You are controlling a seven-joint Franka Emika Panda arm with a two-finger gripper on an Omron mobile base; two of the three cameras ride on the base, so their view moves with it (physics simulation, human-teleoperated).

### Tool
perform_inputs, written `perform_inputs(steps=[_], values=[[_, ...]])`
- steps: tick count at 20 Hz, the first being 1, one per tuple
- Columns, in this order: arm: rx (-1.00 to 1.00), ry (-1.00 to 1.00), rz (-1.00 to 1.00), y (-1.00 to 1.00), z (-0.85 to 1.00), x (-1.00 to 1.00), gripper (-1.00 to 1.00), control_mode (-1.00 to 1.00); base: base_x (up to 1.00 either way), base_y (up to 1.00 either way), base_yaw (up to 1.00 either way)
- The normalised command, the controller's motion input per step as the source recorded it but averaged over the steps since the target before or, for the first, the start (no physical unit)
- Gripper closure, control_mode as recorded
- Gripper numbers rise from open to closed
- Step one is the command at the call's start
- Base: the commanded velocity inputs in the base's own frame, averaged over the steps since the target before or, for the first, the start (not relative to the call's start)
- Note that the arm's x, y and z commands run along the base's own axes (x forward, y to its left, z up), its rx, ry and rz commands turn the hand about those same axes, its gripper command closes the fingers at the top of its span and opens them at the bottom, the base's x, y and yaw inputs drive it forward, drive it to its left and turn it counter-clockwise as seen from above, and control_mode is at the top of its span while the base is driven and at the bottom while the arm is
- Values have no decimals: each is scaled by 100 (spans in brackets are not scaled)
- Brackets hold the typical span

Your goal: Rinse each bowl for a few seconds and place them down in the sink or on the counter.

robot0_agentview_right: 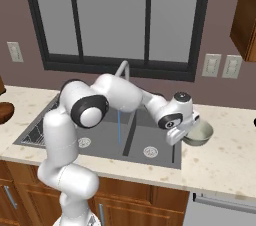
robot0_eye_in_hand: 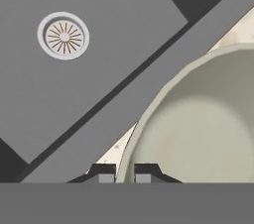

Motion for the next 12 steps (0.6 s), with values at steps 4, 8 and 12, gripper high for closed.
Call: perform_inputs(steps=[4, 8, 12], values=[[0, 0, 0, 0, -23, 0, 100, -100, 0, 0, 0], [0, 0, 0, 0, -22, 0, -100, -100, 0, 0, 0], [0, -1, 0, 2, 1, 0, -100, -100, 0, 0, 0]])
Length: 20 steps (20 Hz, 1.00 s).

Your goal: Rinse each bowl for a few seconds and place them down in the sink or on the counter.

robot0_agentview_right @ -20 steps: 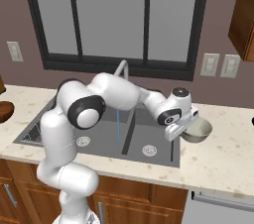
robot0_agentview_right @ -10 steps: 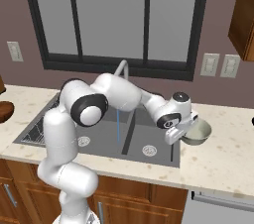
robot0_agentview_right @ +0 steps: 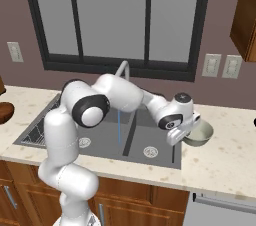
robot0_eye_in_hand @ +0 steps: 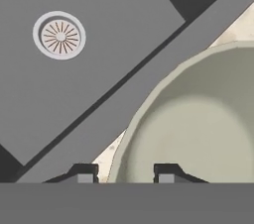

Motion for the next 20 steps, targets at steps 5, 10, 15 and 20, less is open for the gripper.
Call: perform_inputs(steps=[5, 10, 15, 20], values=[[0, -3, 0, 1, 16, -1, -100, -100, 0, 0, 0], [-1, -3, 0, 7, 28, -5, -100, -100, 0, 0, 0], [-4, -3, 0, 20, 53, -15, -100, -100, 0, 0, 0], [-9, -3, 1, 33, 79, -27, -100, -100, 0, 0, 0]])
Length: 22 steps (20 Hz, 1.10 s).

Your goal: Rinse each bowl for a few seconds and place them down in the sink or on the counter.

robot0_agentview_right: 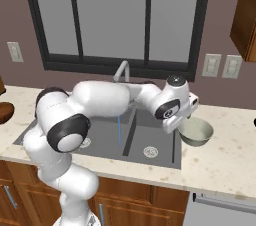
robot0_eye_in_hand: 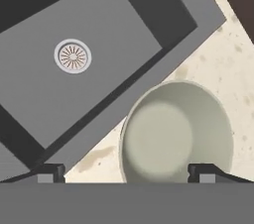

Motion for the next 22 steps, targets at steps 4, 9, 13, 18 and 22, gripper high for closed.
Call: perform_inputs(steps=[4, 9, 13, 18, 22], values=[[-8, -1, 3, 32, 78, -34, -100, -100, 0, 0, 0], [-5, -1, 5, 29, 79, -21, -100, -100, 0, 0, 0], [-2, 0, 10, 19, 80, -16, -100, -100, 0, 0, 0], [-1, 0, 15, 28, 81, -6, -100, -100, 0, 0, 0], [-1, 0, 19, 31, 76, -9, -100, -100, 0, 0, 0]])
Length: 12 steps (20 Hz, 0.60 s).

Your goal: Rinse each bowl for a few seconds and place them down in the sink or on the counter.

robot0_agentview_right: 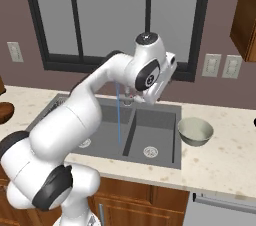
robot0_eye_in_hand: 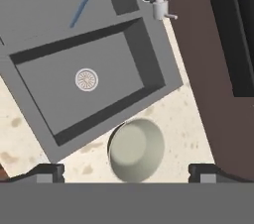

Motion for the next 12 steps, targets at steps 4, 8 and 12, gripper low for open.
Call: perform_inputs(steps=[4, 8, 12], values=[[-5, 0, 17, 52, 38, -10, -100, -100, 0, 0, 0], [-8, 0, 7, 54, 10, 0, -100, -100, 0, 0, 0], [-7, 0, 8, 56, 11, 0, -100, -100, 0, 0, 0]])
